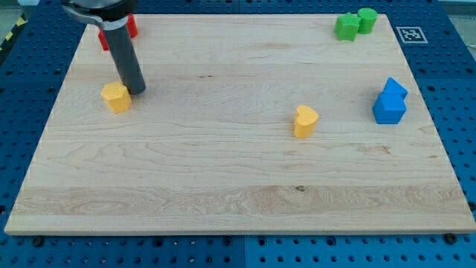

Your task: Move your arm to the top of the heart

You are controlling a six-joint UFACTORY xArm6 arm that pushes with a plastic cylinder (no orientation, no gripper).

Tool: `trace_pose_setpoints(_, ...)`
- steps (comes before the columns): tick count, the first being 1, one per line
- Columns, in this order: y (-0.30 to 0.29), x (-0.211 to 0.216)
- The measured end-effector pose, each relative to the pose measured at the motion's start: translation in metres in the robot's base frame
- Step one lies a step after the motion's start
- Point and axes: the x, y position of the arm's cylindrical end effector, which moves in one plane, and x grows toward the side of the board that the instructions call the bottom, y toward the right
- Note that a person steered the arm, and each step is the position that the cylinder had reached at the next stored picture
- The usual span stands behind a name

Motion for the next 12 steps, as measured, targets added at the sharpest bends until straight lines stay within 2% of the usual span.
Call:
trace_pose_setpoints(2,-0.024,0.0)
trace_pose_setpoints(4,0.088,0.0)
trace_pose_setpoints(12,0.122,0.0)
